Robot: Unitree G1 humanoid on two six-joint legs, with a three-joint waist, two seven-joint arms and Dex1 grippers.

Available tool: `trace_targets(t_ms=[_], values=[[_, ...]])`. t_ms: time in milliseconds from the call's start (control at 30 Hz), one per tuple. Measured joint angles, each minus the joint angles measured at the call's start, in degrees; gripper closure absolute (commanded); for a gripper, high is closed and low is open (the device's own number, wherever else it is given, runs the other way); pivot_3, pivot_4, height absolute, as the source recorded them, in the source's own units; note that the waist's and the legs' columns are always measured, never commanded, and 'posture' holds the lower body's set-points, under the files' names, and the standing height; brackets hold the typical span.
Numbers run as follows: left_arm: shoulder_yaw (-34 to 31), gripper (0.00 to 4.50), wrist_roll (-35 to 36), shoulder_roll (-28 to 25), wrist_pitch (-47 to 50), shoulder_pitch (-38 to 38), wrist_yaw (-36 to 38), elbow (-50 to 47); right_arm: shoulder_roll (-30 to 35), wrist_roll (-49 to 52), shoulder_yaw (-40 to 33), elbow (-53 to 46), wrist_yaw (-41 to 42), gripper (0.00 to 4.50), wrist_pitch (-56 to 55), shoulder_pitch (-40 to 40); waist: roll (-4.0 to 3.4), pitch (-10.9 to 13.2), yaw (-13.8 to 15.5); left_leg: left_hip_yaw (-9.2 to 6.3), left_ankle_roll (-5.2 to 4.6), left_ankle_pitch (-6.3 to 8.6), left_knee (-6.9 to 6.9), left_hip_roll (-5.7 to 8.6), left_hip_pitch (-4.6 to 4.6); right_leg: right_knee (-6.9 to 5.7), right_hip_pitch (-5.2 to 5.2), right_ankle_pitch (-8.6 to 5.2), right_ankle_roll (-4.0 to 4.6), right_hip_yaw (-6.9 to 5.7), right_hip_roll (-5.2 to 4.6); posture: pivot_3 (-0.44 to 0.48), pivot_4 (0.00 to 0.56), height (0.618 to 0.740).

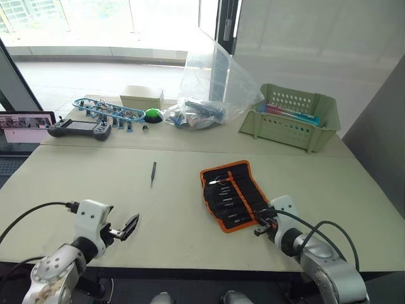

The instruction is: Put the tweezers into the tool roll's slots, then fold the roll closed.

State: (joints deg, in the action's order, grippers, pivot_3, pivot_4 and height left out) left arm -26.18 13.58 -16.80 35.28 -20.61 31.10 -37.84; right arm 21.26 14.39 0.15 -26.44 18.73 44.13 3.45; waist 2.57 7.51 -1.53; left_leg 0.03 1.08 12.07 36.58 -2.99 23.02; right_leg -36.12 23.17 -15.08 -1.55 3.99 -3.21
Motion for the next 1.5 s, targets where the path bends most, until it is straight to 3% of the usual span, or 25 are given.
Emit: trace_targets(t_ms=[167, 600, 900, 1333, 1500], values=[[-0.81, 0.03, 0.04, 5.0, 0.02, -6.57, -6.48, -5.96, 0.29, -0.02, 0.03, 0.97, 0.04, 4.5, 0.0, -0.71, 0.01, 0.07, -0.15, 0.21, 0.07, 0.12, 0.0, 0.17, -0.08, 0.47, 0.08, -0.05, -0.07, 0.03, -0.25, 0.0, 0.15, 0.74], [4.54, 0.03, 1.58, 4.36, -1.26, -5.63, -8.84, -2.75, 0.77, 0.29, 0.88, 1.26, 1.88, 4.5, 0.01, -1.76, 0.19, 0.04, -0.97, 0.49, -0.22, 0.29, 0.0, 0.11, -0.1, 0.35, 0.1, 0.05, -0.2, -0.07, -0.13, 0.0, 0.15, 0.74], [13.84, 0.03, -5.77, 2.84, -4.16, 11.03, -15.32, 13.16, 0.78, -0.08, 0.54, 1.81, 0.94, 4.5, 0.06, -1.76, 0.11, 0.07, -0.22, 0.46, -0.19, 0.31, 0.0, 0.2, -0.36, 0.34, 0.03, 0.06, -0.21, -0.13, -0.19, 0.0, 0.15, 0.74], [19.71, 0.03, -9.63, 5.34, -5.2, 32.88, -21.7, 33.97, 1.0, -0.07, 0.24, 1.99, 0.88, 4.5, 0.4, -2.48, 0.26, -0.1, 0.67, 0.83, -0.2, 0.3, 0.0, 0.36, -0.47, 0.3, -0.04, 0.26, -0.33, -0.19, -0.08, 0.0, 0.15, 0.74], [19.91, 0.03, -10.02, 6.42, -5.15, 36.47, -23.8, 37.86, 1.04, -0.05, 0.25, 1.95, 0.99, 4.5, 0.5, -2.56, 0.25, -0.12, 0.64, 0.83, -0.21, 0.29, 0.0, 0.37, -0.47, 0.28, -0.1, 0.31, -0.38, -0.2, -0.05, 0.0, 0.15, 0.74]])
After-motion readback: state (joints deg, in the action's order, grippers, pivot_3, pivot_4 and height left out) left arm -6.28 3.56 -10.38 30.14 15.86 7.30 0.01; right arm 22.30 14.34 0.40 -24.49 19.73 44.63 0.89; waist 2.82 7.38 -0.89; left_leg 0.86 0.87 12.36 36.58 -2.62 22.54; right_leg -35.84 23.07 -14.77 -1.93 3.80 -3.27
